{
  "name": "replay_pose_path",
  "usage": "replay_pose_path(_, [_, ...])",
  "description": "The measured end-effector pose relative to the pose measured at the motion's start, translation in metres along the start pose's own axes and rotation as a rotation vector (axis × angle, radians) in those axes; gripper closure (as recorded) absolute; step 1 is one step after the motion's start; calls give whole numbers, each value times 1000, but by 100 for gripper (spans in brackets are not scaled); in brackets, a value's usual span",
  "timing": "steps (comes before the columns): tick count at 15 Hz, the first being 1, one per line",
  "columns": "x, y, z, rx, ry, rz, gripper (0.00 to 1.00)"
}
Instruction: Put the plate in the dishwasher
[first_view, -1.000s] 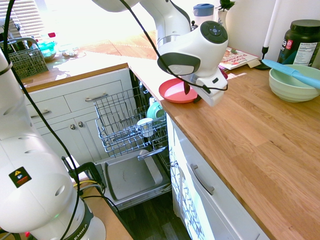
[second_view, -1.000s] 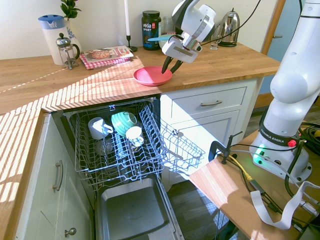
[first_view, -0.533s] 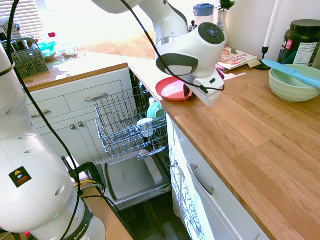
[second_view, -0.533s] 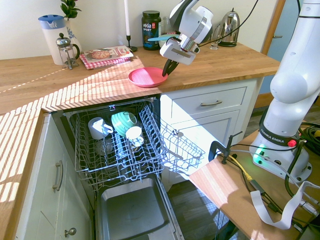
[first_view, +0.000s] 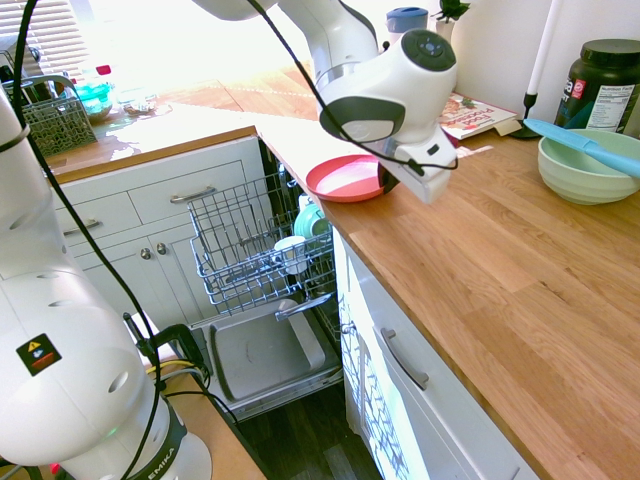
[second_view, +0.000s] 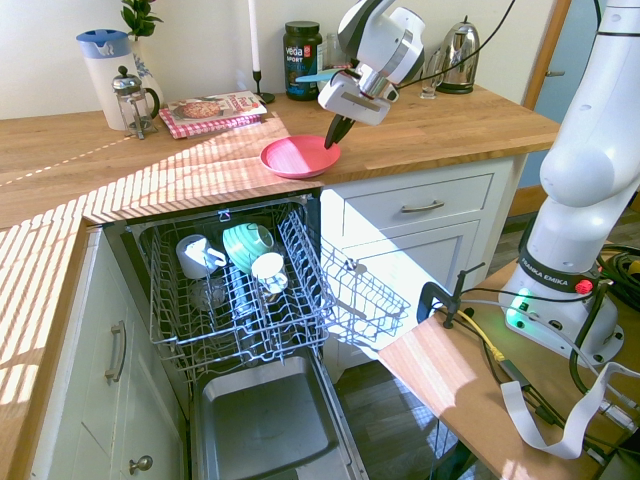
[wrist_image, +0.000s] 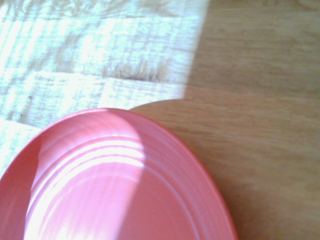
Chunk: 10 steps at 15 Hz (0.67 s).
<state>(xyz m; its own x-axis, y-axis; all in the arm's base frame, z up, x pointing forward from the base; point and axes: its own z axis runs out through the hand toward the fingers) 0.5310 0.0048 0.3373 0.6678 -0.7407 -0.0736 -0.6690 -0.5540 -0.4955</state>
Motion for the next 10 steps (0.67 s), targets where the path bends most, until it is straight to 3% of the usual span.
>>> replay_pose_path(3, [29, -44, -68, -53, 109, -88, 100])
replay_pose_path(5, [22, -107, -116, -100, 170, -204, 100])
replay_pose_path(7, [-26, -184, -153, -163, 228, -318, 100])
replay_pose_path(10, [-166, -284, -168, -247, 327, -489, 100])
